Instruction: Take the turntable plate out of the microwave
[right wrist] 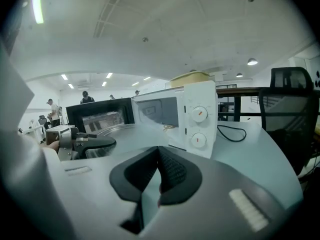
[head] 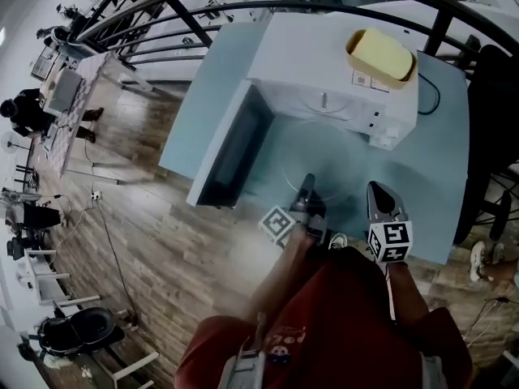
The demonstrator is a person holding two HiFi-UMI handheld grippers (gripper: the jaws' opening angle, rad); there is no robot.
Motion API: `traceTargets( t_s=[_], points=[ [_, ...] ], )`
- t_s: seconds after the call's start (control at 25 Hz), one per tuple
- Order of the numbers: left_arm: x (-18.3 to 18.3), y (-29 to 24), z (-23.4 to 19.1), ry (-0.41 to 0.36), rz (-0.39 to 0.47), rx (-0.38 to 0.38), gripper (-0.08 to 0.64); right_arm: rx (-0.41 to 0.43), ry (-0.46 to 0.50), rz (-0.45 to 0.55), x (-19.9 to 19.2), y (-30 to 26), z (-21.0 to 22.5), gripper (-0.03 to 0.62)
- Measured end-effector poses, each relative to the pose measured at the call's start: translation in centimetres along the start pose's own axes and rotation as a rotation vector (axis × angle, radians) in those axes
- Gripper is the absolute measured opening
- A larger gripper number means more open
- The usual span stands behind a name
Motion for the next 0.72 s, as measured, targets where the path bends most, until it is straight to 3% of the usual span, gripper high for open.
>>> traceTargets(
  t_s=[0.36, 0.72],
  points=[
    [0.3, 3.2, 2.6, 0.02, -0.034, 0.012, 0.023, -0.069, -0.065, 0.052, -0.2, 1.8, -0.2, -0.002],
    [3.6, 3.7, 3.6, 0.031, -0.109, 0.005, 0.023, -0.151, -0.027, 0.086, 1.5, 1.2, -3.3, -0.002]
  ],
)
Point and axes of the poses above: the fingertips, and each gripper's own axes: y backward along the fingers, z to its right, x out of its top, the point moved 8 cm from there along y, backward along the fingers, and after that the axes turned 7 degrees about z, right-handed, at the moved point
